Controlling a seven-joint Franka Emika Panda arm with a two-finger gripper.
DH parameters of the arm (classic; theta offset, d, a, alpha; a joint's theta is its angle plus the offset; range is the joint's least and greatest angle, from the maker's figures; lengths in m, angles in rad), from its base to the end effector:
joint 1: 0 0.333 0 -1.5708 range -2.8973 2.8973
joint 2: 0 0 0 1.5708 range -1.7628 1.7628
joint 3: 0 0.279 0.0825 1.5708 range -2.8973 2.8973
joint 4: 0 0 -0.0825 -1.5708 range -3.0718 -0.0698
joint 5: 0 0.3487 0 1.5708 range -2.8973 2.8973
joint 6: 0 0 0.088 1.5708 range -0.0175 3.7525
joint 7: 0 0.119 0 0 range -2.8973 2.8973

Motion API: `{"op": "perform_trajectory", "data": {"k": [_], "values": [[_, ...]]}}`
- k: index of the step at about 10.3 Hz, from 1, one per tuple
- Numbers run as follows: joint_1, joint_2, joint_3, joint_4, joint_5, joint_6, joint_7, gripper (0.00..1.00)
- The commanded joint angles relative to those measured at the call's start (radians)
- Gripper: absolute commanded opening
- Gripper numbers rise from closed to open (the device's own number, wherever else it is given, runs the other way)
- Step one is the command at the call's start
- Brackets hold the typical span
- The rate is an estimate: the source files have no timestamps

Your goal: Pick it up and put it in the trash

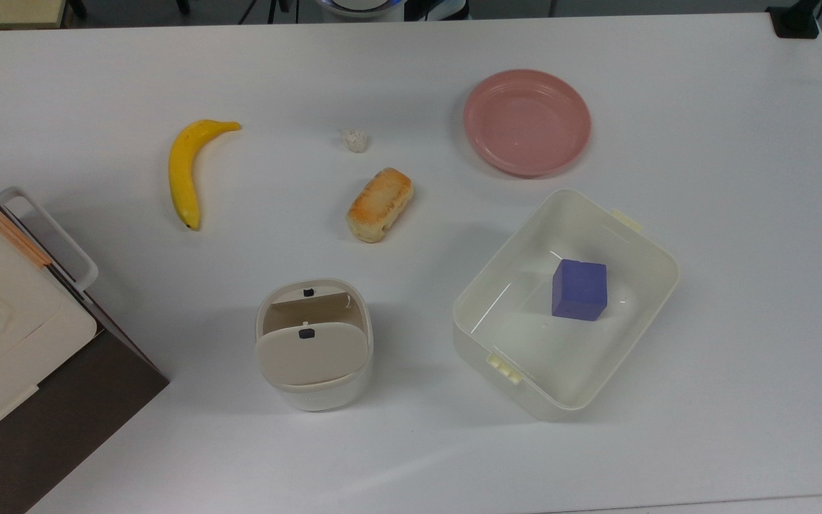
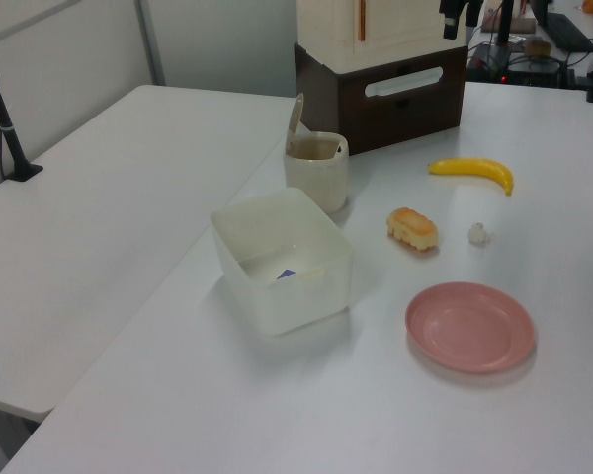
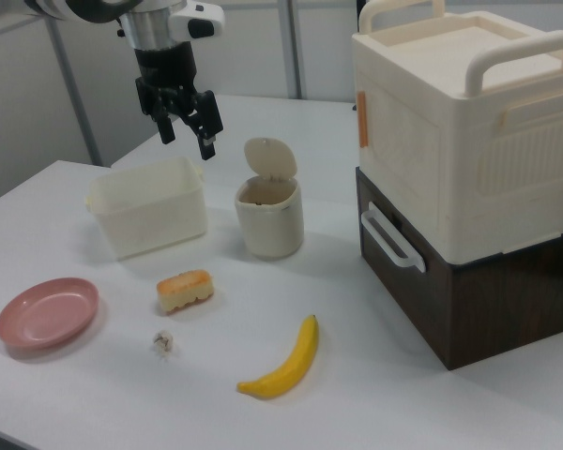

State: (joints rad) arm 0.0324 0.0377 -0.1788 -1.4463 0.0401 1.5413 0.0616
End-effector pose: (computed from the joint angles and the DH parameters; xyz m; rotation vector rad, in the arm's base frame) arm 0.5230 -0.0703 0.6077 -3.0930 0.3187 -0.0921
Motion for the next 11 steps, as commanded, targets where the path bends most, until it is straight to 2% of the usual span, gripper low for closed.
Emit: {"op": "perform_trajectory", "data": {"k": [1, 11], "values": [[0.012, -0.024, -0.005, -0.026, 0.023, 0.005, 0.045, 1.00], [0.011, -0.021, 0.002, -0.028, 0.020, -0.006, 0.038, 1.00]]}}
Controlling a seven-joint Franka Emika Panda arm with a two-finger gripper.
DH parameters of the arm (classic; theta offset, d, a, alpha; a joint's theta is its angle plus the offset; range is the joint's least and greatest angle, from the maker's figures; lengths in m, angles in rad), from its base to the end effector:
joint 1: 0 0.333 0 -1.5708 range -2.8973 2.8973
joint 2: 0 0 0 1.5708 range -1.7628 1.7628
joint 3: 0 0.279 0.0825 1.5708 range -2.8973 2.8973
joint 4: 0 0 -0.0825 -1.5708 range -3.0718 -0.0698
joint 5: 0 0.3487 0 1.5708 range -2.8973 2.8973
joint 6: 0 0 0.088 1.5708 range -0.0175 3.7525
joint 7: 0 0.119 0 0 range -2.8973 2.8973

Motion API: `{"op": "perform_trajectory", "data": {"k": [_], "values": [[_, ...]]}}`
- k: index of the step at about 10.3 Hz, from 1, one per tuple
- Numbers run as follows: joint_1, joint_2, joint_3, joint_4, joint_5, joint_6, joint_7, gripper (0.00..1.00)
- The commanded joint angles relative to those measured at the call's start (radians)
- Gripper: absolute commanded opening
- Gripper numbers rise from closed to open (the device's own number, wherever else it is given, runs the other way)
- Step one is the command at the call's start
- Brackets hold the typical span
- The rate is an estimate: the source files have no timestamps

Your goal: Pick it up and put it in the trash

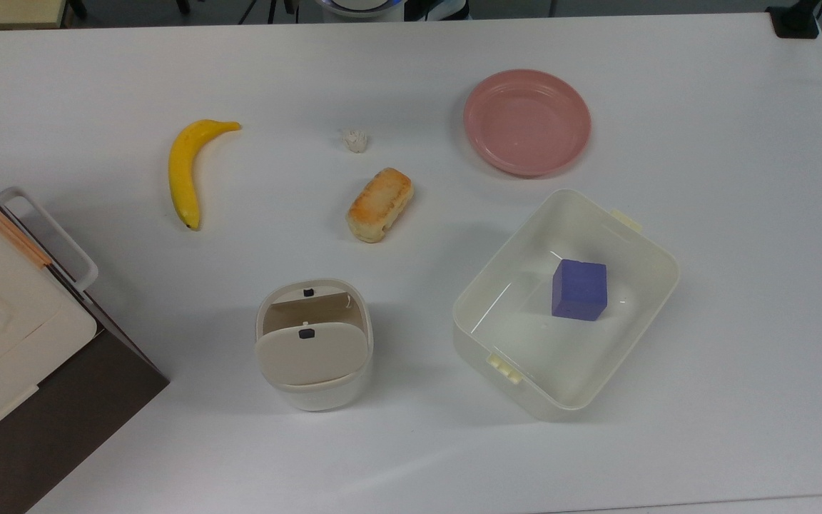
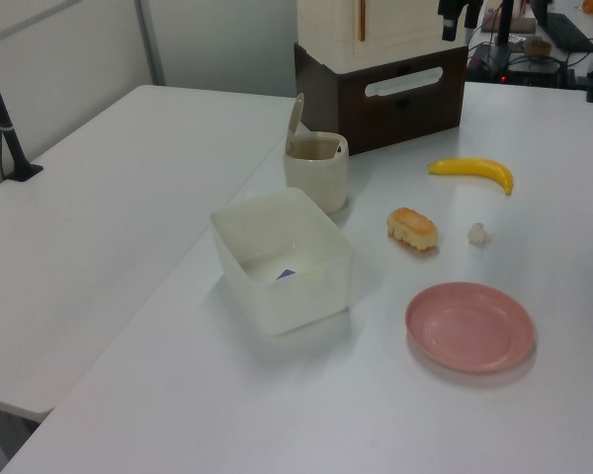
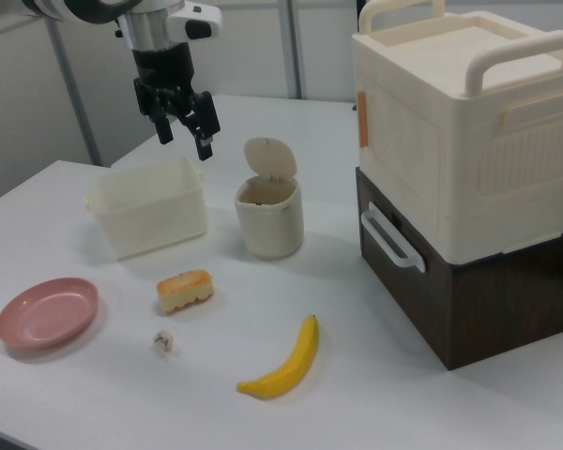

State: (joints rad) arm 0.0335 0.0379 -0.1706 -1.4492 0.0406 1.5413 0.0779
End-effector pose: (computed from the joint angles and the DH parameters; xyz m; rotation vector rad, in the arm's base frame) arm 0.5237 -0.0654 0.6063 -3.0904 0.3294 -0.0866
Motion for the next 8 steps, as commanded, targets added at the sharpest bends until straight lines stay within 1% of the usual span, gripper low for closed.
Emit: {"op": "perform_trajectory", "data": {"k": [1, 8], "values": [[0.008, -0.020, -0.006, -0.026, 0.021, -0.006, 0.019, 1.00], [0.006, -0.023, -0.007, -0.028, 0.019, -0.020, 0.017, 1.00]]}}
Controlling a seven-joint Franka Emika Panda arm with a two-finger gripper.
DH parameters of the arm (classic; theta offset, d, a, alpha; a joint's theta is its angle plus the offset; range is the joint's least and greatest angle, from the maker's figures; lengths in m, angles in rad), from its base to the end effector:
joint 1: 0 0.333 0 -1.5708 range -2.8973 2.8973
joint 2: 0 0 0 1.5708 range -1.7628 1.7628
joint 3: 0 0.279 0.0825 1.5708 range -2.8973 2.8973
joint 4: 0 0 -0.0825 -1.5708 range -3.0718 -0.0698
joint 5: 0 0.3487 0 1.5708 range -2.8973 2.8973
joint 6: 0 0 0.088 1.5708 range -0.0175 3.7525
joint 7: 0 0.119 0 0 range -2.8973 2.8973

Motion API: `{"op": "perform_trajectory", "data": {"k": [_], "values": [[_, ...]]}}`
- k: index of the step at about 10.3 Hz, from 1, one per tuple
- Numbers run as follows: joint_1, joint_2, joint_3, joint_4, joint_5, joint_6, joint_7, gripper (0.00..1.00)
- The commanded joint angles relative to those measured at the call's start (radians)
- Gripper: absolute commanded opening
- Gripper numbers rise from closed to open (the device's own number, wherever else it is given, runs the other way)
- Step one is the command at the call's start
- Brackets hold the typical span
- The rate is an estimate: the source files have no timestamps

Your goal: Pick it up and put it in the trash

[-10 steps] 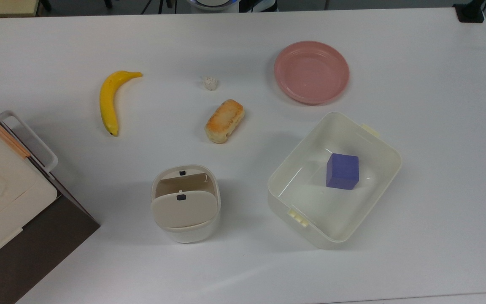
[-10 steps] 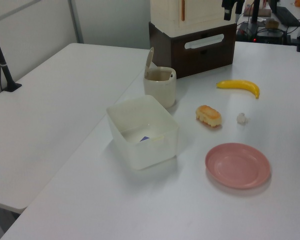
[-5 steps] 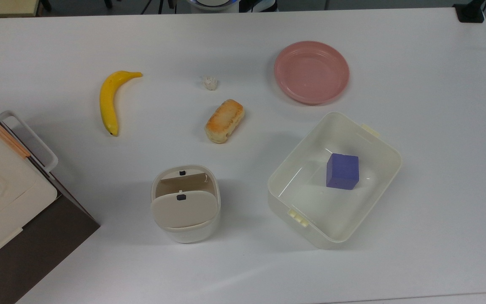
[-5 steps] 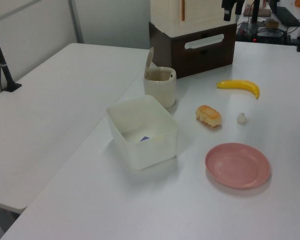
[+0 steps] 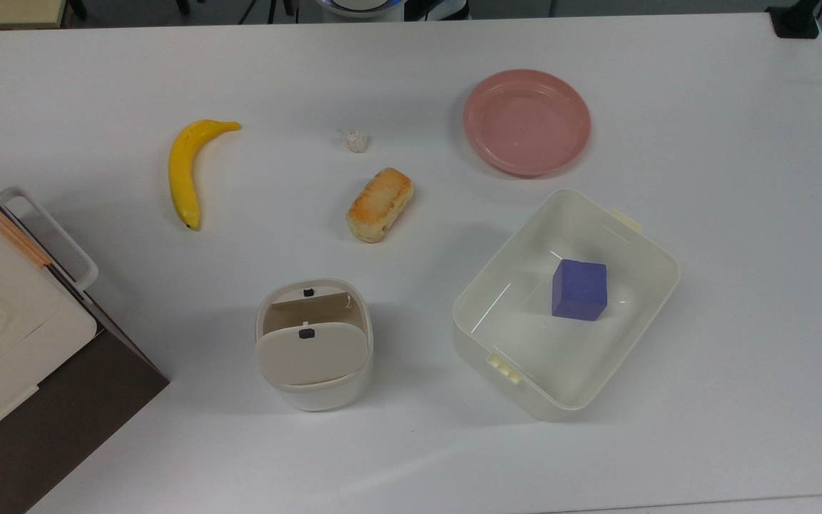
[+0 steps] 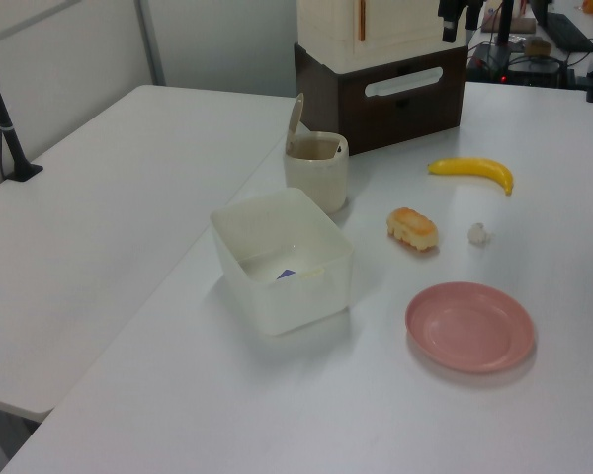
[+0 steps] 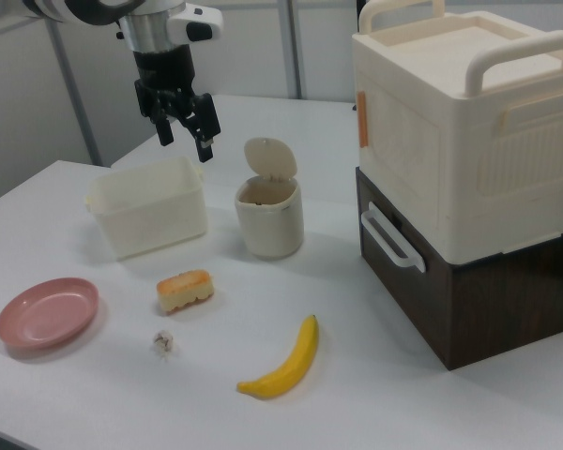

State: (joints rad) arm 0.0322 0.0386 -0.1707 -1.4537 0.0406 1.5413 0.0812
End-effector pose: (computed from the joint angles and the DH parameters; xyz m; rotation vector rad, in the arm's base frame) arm 0.5238 -0.0662 0.6040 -3.0897 0.3369 -0.0785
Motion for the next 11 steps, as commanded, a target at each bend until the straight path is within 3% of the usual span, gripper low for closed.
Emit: {"op": "perform_trajectory", "data": {"k": [1, 11], "values": [[0.008, -0.022, -0.007, -0.024, 0.013, -0.020, 0.012, 1.00], [0.012, -0.022, -0.006, -0.025, -0.007, -0.021, -0.029, 1.00]]}}
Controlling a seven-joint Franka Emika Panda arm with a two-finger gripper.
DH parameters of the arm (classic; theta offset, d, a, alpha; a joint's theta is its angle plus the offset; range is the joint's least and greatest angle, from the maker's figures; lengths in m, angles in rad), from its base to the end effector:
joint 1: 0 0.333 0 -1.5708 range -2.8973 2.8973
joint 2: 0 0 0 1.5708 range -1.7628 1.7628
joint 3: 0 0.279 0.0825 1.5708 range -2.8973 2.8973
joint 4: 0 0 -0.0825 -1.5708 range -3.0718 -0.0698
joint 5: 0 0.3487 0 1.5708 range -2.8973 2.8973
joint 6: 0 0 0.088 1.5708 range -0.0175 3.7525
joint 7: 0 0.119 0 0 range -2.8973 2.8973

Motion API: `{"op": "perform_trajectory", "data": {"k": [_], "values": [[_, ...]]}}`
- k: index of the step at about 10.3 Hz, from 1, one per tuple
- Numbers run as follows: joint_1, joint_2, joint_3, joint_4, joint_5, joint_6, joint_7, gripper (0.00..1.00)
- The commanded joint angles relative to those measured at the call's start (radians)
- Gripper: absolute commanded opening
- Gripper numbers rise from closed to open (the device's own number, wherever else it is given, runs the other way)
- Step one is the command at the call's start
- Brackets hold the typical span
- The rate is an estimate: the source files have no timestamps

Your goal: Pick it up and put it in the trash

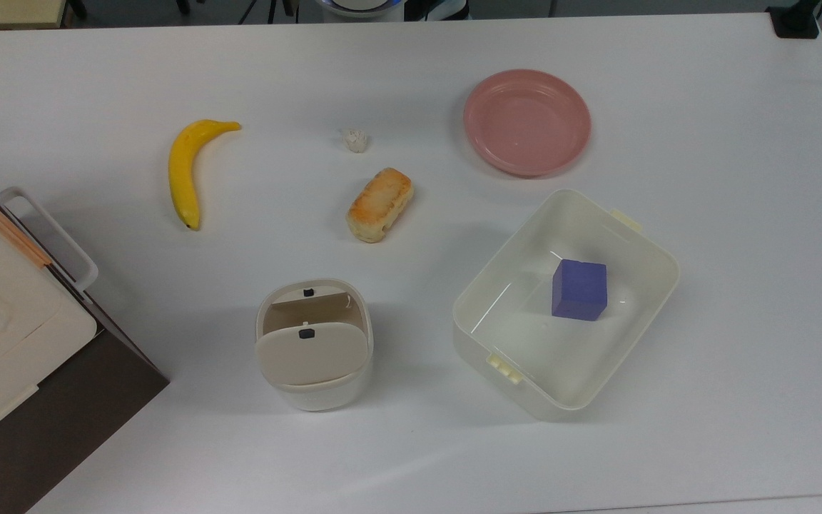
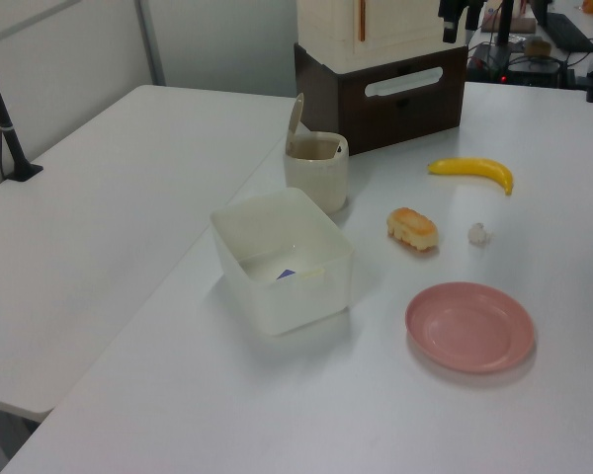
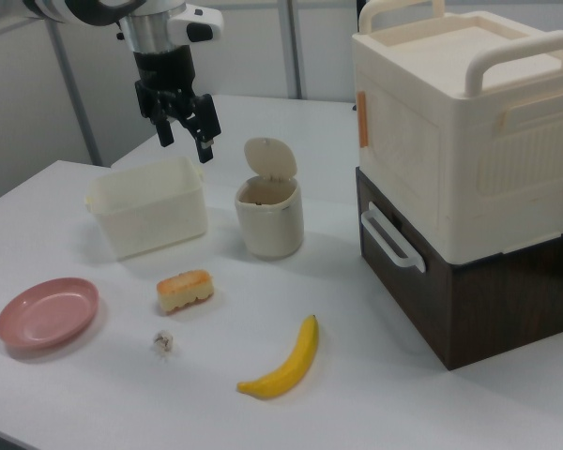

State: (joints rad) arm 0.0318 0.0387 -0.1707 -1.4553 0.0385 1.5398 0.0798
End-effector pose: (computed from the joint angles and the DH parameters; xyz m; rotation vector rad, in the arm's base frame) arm 0.5236 -0.0666 0.6031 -3.0920 0.3358 -0.0735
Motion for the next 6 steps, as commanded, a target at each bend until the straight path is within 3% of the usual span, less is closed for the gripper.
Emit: {"op": "perform_trajectory", "data": {"k": [1, 6], "values": [[0.014, -0.022, -0.006, -0.025, -0.005, -0.021, -0.029, 1.00], [0.014, -0.019, -0.006, -0.027, 0.003, -0.030, -0.029, 1.00]]}}
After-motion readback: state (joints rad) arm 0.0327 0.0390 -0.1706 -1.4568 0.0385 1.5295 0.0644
